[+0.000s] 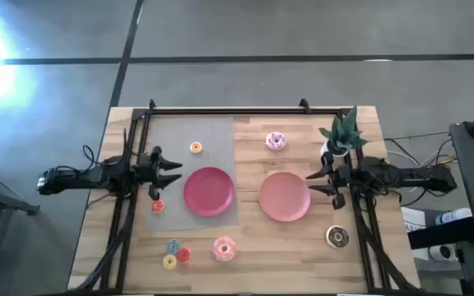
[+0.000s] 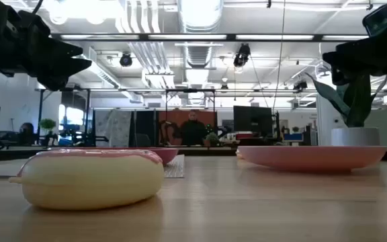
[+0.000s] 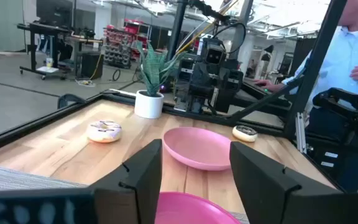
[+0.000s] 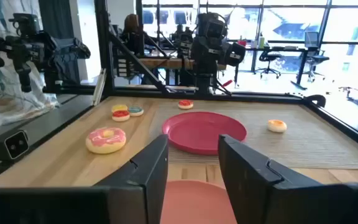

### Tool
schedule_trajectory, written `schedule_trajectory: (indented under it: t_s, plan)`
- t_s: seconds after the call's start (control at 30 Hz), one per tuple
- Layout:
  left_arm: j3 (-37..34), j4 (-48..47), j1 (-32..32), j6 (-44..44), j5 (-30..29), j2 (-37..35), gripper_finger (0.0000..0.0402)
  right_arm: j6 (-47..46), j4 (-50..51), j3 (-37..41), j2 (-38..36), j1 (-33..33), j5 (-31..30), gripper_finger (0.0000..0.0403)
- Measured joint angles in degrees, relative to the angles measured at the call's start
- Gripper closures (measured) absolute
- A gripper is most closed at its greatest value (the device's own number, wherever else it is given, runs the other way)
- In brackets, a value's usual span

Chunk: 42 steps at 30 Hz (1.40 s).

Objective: Pick & Place donuts

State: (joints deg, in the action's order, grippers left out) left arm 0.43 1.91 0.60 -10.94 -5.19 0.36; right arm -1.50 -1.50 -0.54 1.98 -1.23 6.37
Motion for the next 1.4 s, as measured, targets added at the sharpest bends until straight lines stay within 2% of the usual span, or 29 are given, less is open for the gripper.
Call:
schedule_trajectory:
  t_s: [0.33, 0.77, 1.03, 1.1, 1.27, 1.33, 1.4]
  plan:
    - [0.0, -0.02, 0.0, 0.02, 0.0, 0.0, 0.0239, 0.0, 0.0, 0.0, -0.02, 0.01, 0.0, 0.028]
    - [-0.01, -0.01, 0.02, 0.01, 0.0, 0.0, 0.0239, 0.0, 0.0, 0.0, -0.01, 0.02, 0.0, 0.0268]
    - [0.0, -0.02, 0.0, 0.02, 0.0, 0.0, 0.0239, -0.31, -0.06, 0.0, -0.02, 0.02, 0.0, 0.0276]
    - [-0.02, -0.02, 0.01, 0.0, 0.0, 0.0, 0.0239, -7.52, -0.07, 0.0, -0.02, -0.03, 0.11, 0.0279]
    - [-0.02, 0.0, 0.02, 0.0, 0.0, 0.0, 0.0239, -41.8, -0.28, 0.0, 0.0, -0.07, 0.13, 0.0282]
    - [-0.01, 0.0, 0.02, 0.01, -0.01, 0.0, 0.0239, -52.6, -0.35, 0.0, 0.0, -0.09, -0.29, 0.028]
    - [0.0, -0.02, 0.01, 0.01, 0.0, 0.0, 0.0239, -61.68, -0.42, 0.0, 0.0, -0.11, -3.38, 0.0278]
